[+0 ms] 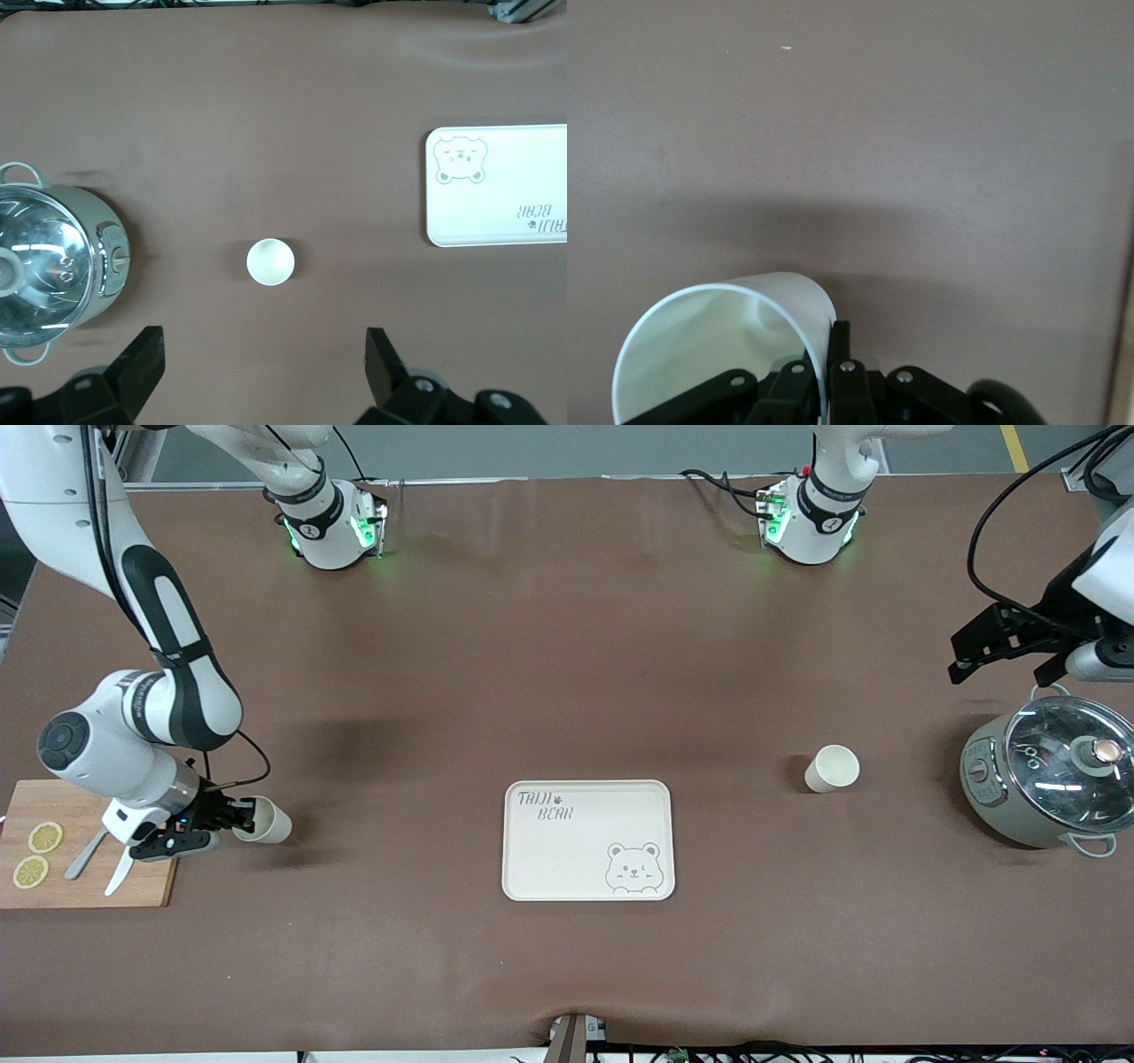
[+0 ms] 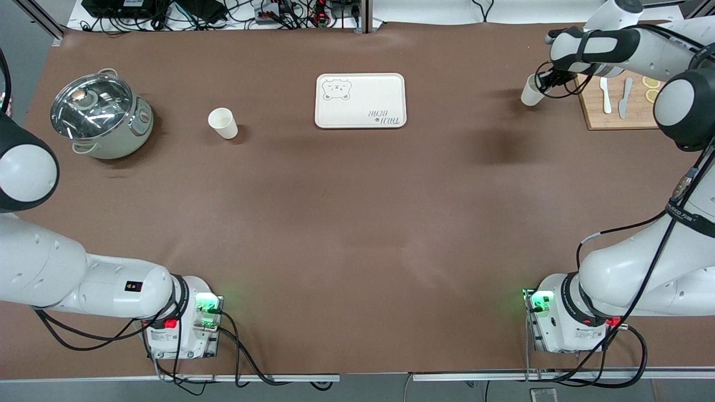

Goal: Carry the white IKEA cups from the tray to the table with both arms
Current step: 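Lower the cup beside the cutting board with the right gripper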

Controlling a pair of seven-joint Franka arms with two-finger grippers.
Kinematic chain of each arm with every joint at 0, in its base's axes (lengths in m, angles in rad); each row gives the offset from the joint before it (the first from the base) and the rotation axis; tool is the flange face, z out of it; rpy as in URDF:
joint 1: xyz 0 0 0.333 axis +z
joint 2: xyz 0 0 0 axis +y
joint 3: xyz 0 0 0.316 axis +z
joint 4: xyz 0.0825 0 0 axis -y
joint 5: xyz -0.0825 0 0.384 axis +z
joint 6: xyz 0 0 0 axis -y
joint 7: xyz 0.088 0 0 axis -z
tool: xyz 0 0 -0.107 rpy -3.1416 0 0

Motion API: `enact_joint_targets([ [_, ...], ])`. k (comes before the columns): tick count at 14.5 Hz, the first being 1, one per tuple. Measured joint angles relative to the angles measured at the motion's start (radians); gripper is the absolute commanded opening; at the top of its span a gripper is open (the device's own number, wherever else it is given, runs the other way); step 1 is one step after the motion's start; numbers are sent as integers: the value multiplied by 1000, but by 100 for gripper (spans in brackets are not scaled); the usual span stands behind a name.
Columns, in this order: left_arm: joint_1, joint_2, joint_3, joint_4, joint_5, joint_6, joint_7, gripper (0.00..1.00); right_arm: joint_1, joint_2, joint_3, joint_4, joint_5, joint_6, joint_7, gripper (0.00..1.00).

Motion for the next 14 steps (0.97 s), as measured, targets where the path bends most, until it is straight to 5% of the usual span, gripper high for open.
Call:
enact_joint_targets([
  [14,23,0,-11,0,-10,0,9,100,3,20,3,0,2,30,0,0],
])
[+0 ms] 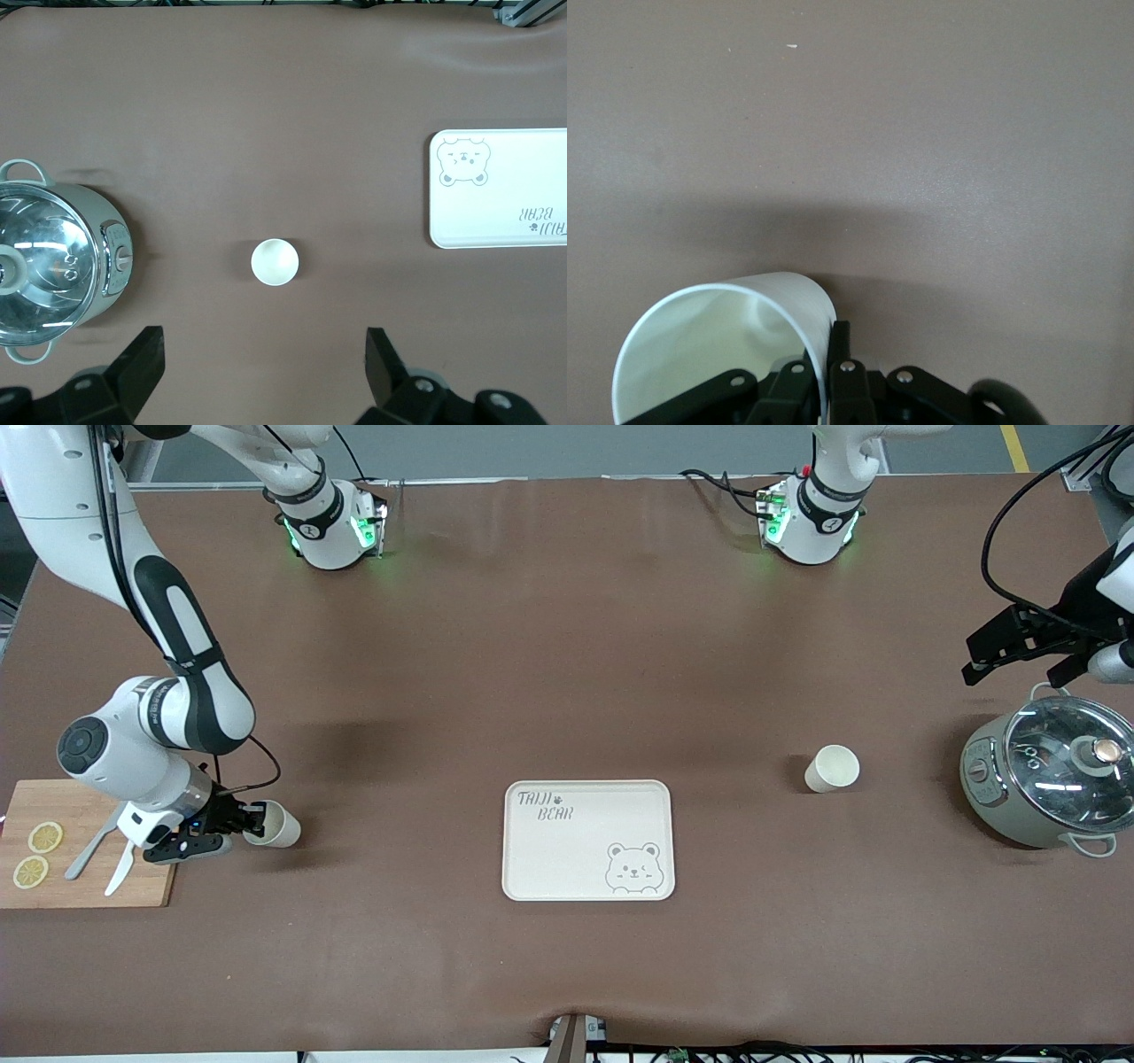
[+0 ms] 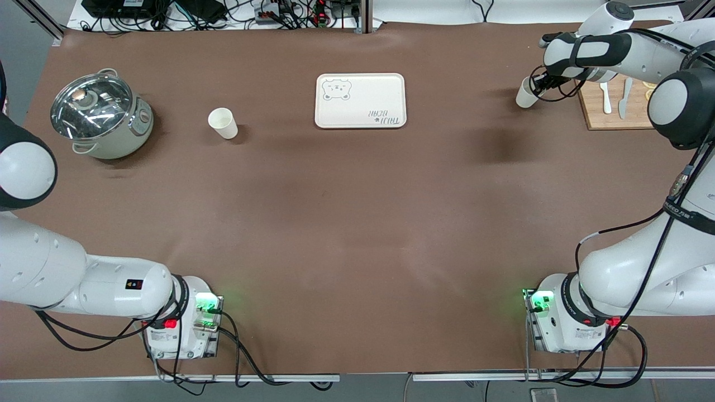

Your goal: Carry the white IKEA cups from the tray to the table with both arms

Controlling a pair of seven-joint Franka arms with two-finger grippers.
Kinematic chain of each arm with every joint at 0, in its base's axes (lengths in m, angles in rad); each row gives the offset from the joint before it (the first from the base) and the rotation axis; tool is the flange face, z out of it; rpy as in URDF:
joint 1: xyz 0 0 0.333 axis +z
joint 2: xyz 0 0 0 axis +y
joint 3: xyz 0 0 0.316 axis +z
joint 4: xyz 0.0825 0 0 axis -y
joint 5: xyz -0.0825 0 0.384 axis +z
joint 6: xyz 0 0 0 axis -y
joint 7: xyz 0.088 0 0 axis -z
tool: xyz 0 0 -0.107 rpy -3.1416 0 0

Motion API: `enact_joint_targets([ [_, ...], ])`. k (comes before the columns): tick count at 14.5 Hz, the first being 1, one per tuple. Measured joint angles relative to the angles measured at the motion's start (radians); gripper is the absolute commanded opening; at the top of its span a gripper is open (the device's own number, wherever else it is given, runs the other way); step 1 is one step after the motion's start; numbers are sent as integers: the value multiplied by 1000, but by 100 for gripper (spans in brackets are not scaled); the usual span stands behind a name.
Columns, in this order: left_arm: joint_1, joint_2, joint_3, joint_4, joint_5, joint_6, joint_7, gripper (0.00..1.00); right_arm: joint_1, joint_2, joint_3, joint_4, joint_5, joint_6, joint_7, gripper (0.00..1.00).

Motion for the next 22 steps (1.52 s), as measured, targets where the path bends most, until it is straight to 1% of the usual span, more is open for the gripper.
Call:
enact_joint_targets([
  [1,0,0,-3,0,0,0,1,100,0,0,0,0,0,0,0,6],
  [2,0,0,-5,0,0,-1,4,100,0,0,0,0,0,0,0,19],
  [3,0,0,-7,0,0,-3,17,100,0,0,0,0,0,0,0,29],
  [4,0,0,-9,0,0,-14,44,100,0,0,0,0,0,0,0,42],
  [5,0,0,-9,0,0,-38,88,100,0,0,0,0,0,0,0,51],
  [6,1,0,-9,0,0,-62,141,100,0,0,0,0,0,0,0,57],
  [7,3,0,-8,0,0,-85,180,100,0,0,0,0,0,0,0,68],
  [8,6,0,-7,0,0,-108,205,100,0,0,0,0,0,0,1,87],
  [9,8,0,-6,0,0,-121,219,100,0,0,0,0,0,0,1,100],
  [14,10,0,-8,0,22,-142,233,100,1,0,1,11,0,0,3,100],
  [16,11,0,-6,0,31,-142,232,100,1,0,2,34,1,-30,3,100],
  [19,11,0,-7,0,62,-142,232,100,1,-2,2,127,1,-170,6,100],
  [22,11,0,-7,0,64,-142,231,100,1,-15,-1,266,0,-374,20,100],
])
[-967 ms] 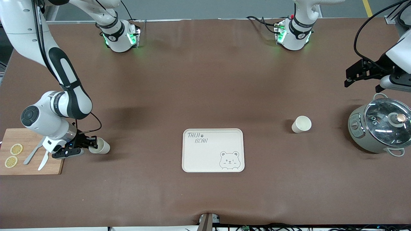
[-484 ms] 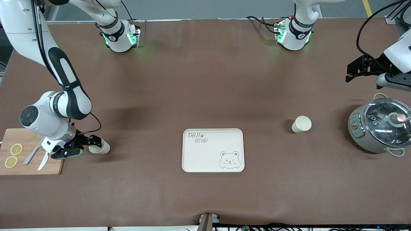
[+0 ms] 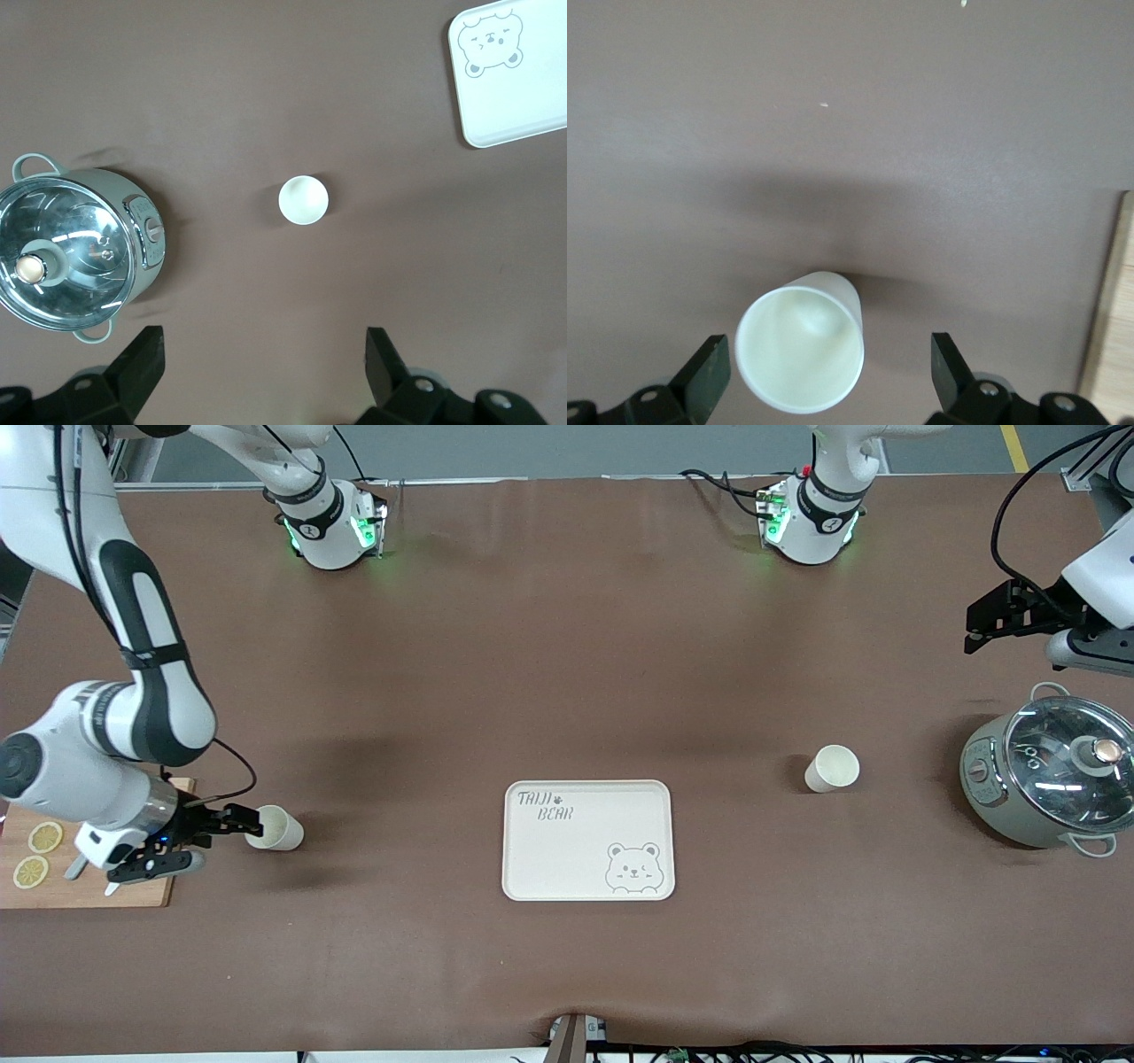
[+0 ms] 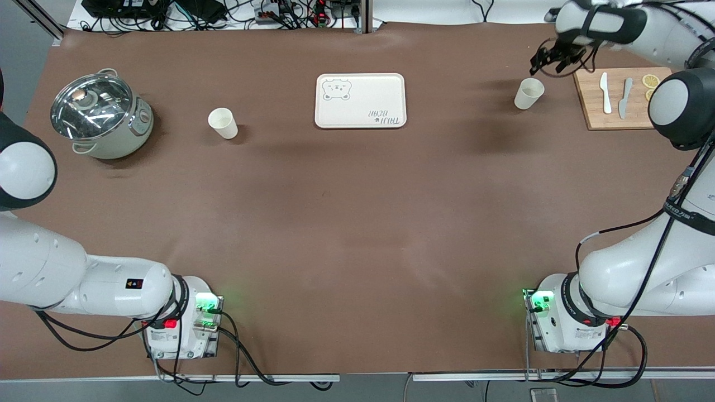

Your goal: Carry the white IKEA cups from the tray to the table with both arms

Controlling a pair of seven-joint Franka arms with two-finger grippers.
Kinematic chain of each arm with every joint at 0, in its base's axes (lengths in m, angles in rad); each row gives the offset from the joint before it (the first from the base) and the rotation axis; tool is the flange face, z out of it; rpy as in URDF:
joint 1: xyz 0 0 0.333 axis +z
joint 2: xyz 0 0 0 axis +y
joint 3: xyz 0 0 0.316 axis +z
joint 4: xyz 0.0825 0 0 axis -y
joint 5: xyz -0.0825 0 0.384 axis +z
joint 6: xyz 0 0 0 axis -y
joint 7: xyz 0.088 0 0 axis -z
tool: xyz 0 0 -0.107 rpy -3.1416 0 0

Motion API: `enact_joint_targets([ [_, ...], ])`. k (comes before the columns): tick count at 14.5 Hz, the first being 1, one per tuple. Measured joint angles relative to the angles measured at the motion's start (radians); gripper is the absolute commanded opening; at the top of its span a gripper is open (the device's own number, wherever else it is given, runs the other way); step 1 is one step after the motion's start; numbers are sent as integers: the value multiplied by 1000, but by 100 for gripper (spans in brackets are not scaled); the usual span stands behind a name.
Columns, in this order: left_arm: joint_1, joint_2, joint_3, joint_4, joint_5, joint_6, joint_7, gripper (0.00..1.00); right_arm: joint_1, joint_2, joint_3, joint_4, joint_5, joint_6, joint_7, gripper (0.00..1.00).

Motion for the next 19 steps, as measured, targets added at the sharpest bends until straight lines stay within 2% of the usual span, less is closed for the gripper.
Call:
enact_joint_targets([
  [5,1,0,1,0,1,0,0,100,-1,-48,-9,235,-56,-359,51,100],
  [8,1,0,1,0,1,0,0,100,0,-127,-8,296,-78,-513,103,100],
  [14,1,0,1,1,1,0,1,100,0,-351,-7,297,-101,-720,148,100],
  [17,1,0,1,1,1,0,1,100,0,-425,-6,231,-101,-728,194,100],
  [19,1,0,1,1,1,0,1,100,0,-439,-4,197,-101,-719,204,100],
])
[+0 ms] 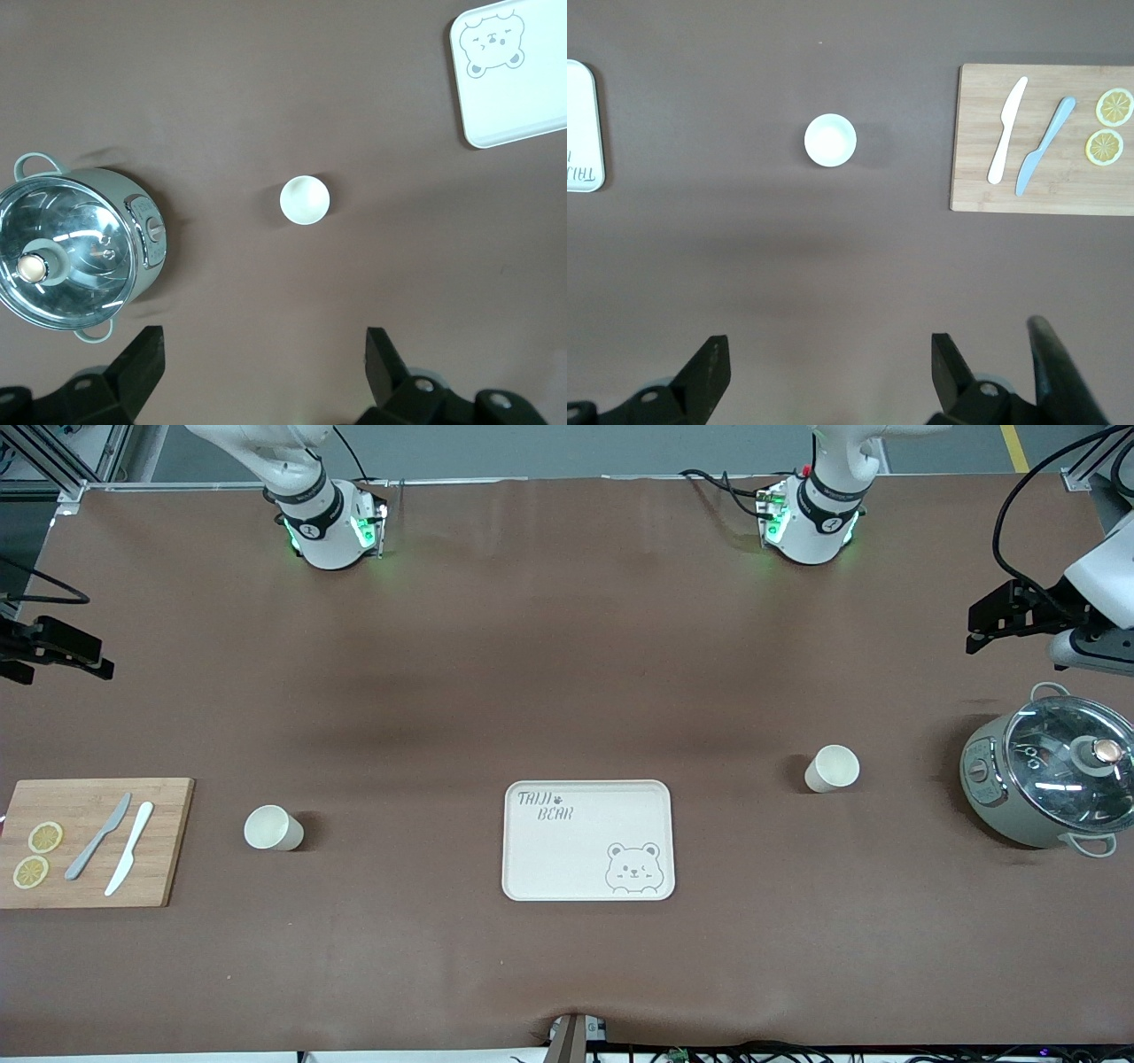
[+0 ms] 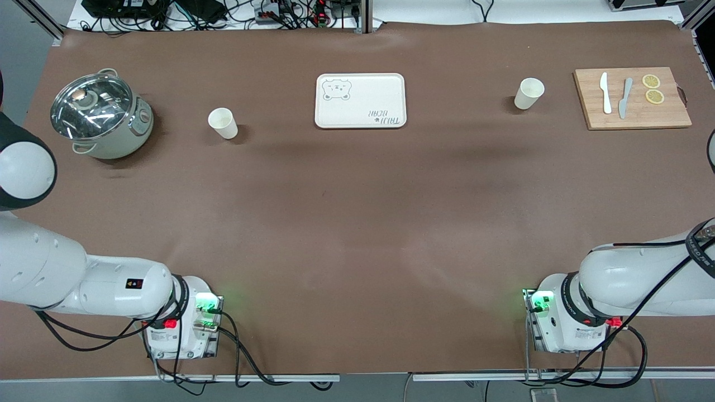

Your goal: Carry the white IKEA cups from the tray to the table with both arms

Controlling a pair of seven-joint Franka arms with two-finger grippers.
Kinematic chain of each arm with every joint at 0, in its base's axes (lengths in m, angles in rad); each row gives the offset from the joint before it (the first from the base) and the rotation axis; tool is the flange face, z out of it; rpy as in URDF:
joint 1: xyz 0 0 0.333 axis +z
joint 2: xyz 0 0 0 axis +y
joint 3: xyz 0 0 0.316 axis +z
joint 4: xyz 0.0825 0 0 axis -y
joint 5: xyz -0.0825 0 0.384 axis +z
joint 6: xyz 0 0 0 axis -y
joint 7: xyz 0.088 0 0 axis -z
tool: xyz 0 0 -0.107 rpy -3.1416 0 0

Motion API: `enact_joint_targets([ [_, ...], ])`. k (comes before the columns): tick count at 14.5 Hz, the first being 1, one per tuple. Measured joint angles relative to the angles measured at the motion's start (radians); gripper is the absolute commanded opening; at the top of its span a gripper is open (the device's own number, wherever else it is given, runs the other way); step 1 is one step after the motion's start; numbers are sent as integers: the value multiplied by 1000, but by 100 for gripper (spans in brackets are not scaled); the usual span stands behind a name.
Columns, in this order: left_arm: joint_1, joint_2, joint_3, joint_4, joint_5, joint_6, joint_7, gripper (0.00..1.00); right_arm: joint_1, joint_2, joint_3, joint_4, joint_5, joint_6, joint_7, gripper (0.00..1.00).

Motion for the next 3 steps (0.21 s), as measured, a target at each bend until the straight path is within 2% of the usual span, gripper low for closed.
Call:
enact_joint_targets([
  [3,0,0,0,0,0,0,0,100,0,0,0,-17,-1,5,5,100],
])
